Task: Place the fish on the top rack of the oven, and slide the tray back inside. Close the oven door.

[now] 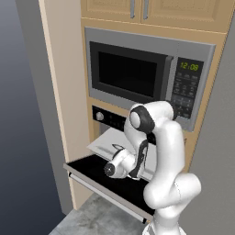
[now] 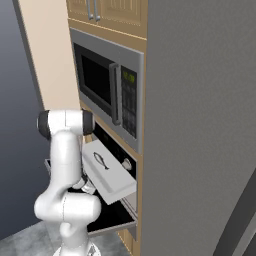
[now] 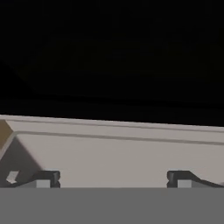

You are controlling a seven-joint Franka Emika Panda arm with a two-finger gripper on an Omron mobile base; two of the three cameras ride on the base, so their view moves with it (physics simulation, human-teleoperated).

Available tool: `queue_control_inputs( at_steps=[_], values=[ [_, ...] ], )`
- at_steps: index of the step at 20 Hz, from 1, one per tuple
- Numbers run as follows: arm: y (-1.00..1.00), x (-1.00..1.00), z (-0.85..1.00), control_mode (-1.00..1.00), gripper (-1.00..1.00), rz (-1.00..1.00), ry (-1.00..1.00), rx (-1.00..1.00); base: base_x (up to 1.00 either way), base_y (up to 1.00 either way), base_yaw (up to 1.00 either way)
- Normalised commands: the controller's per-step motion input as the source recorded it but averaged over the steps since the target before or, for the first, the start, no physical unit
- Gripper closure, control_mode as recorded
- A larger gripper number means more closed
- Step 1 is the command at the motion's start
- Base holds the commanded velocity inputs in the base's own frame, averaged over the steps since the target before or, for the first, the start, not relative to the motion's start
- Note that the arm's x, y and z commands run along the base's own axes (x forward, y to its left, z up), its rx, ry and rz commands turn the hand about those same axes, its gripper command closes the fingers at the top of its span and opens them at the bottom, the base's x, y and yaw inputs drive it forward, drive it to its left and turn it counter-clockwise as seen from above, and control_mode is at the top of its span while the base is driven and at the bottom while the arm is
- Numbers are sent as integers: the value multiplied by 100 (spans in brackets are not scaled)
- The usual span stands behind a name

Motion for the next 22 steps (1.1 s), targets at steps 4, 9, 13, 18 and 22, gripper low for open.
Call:
queue_control_inputs(
  at_steps=[4, 9, 13, 18, 22],
  values=[
    [-96, 65, 19, -100, -100, 0, 9, 0, 0, 0, 0],
    [-67, 58, 45, -100, -100, 0, 5, 0, 0, 0, 0],
    [13, -24, 25, -100, -100, 9, -4, -13, 0, 0, 0],
    [71, -82, 64, -100, -100, 15, -16, -22, 0, 0, 0],
    [83, -88, 88, -100, -100, 13, -12, -19, 0, 0, 0]
  ],
)
